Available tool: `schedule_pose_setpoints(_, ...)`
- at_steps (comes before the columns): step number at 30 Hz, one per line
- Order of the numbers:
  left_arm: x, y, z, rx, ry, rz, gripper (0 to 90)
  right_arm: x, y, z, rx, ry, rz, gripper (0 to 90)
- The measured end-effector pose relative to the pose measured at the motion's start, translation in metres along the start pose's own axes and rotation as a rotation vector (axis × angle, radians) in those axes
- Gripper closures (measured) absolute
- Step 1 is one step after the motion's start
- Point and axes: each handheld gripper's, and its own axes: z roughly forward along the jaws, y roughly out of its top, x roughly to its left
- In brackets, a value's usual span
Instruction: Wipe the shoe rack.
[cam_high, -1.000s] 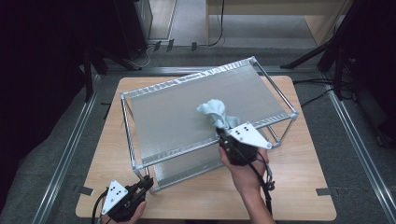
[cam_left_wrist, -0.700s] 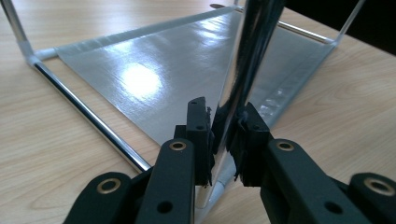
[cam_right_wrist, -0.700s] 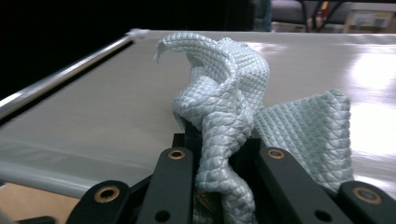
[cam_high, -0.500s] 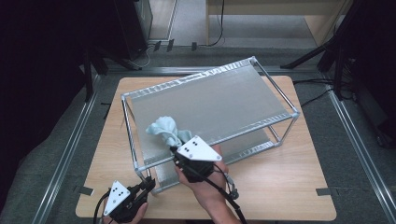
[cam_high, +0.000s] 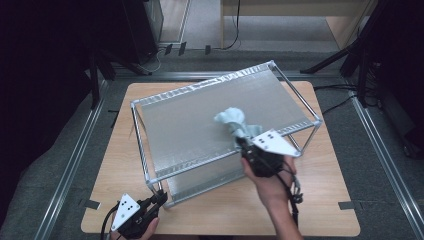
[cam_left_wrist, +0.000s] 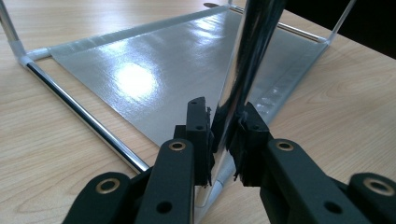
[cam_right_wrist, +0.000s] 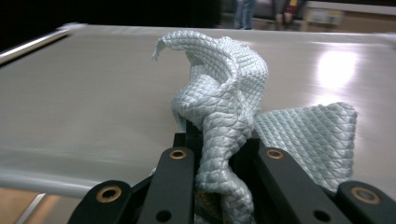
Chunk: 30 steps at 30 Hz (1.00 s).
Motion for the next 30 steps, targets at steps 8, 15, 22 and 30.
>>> schedule_pose_setpoints(8, 0.000, 0.000, 0.000, -0.004, -0.005, -0.004, 78.4, -0.069, 0.000, -0.014, -0.006, -0.177, 0.061, 81.4)
schedule_pose_setpoints(15, 0.000, 0.000, 0.000, -0.004, 0.006, -0.003, 78.6, -0.100, -0.002, -0.021, -0.023, -0.275, 0.115, 81.0)
schedule_pose_setpoints(22, -0.003, 0.000, 0.002, -0.009, 0.007, -0.007, 78.4, -0.061, -0.002, -0.013, -0.011, -0.180, 0.071, 81.5)
schedule_pose_setpoints(30, -0.009, 0.000, 0.007, -0.012, -0.019, -0.002, 78.4, 0.026, -0.003, 0.009, -0.005, 0.001, -0.002, 81.6)
